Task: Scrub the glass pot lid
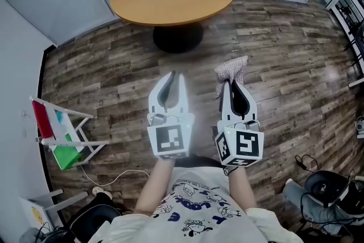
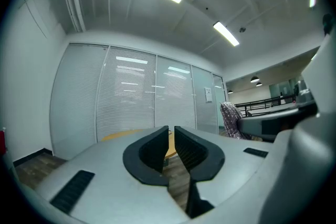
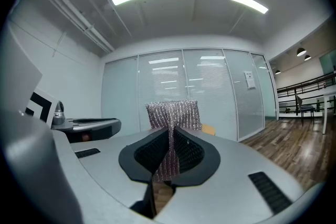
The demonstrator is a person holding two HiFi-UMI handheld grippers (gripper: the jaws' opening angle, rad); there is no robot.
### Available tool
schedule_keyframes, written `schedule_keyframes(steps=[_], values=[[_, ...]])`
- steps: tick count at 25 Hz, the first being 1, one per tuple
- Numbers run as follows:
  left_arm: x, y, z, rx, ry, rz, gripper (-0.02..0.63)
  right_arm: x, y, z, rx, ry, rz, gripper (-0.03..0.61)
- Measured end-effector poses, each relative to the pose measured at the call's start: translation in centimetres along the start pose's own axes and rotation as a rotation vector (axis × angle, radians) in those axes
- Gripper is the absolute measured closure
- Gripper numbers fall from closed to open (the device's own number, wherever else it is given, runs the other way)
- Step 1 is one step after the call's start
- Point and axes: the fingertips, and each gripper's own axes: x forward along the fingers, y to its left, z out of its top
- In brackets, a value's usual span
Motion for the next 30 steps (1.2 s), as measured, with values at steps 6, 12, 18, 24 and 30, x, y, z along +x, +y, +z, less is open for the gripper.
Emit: schedule_keyframes(steps=[6,12,18,24,30], values=[[3.5,0.5,-0.1,-0.010,-0.005,-0.017,0.572,3.1,-1.3,-0.3,0.004,0.011,-0.017,0.535],[7.9,3.0,-0.5,-0.015,0.003,-0.017,0.572,7.9,-1.2,-0.6,0.003,0.026,-0.022,0.535],[13.2,5.8,-0.2,-0.021,0.004,-0.030,0.572,13.1,-1.3,-0.2,-0.001,0.034,-0.044,0.535],[18.2,8.4,0.6,-0.021,-0.012,-0.038,0.572,18.4,-1.4,0.6,-0.013,0.028,-0.061,0.535],[22.2,10.4,1.2,-0.022,-0.034,-0.047,0.572,22.4,-1.4,1.3,-0.029,0.018,-0.071,0.535]])
